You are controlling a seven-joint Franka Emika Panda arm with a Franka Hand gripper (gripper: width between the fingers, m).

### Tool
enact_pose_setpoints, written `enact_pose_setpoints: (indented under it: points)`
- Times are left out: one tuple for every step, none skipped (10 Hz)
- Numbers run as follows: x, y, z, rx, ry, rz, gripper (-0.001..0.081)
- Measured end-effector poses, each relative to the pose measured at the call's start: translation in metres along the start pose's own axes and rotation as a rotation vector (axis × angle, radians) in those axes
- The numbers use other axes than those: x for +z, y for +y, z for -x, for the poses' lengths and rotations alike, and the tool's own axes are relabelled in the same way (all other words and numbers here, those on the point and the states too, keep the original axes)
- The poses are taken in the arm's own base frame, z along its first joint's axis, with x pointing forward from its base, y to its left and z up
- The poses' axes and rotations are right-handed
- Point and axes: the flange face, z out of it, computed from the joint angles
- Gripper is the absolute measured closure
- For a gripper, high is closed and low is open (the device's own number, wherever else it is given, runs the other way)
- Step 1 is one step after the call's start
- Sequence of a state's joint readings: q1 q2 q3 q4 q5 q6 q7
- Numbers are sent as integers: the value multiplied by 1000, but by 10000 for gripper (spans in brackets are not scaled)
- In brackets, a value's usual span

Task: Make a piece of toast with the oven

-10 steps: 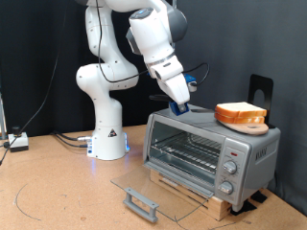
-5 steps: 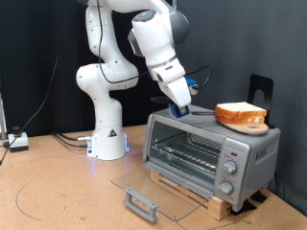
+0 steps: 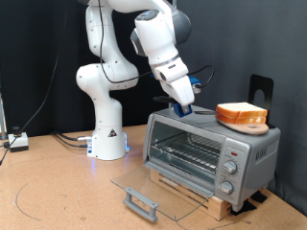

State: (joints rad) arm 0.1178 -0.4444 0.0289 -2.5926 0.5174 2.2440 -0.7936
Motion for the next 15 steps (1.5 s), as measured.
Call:
enact_pose_setpoints:
  points:
    - [-1,-1,-1,-1,2,-3,401]
    - [-3,-2,-2,-2,5,-7,401]
    - [-5,-3,-3,-4,7,-7,401]
    - [-5,-4,-3,-6,6,-7,401]
    - [-4,-6,-5,-7,-1,-8,401]
    - [0,-12,-7,-9,-11,-7,401]
    - [4,-19,-11,-13,-20,-2,401]
    - [10,-28,-16,-18,-22,12,401]
    - [15,-39,-22,-24,-24,27,401]
    - [20,-48,-28,-33,-20,40,401]
    - [25,-55,-33,-39,-11,51,401]
    - [28,-62,-36,-41,-7,57,401]
    - [30,-66,-38,-35,-7,60,401]
    - [32,-69,-40,-25,-10,60,401]
    - [33,-70,-40,-15,-12,60,401]
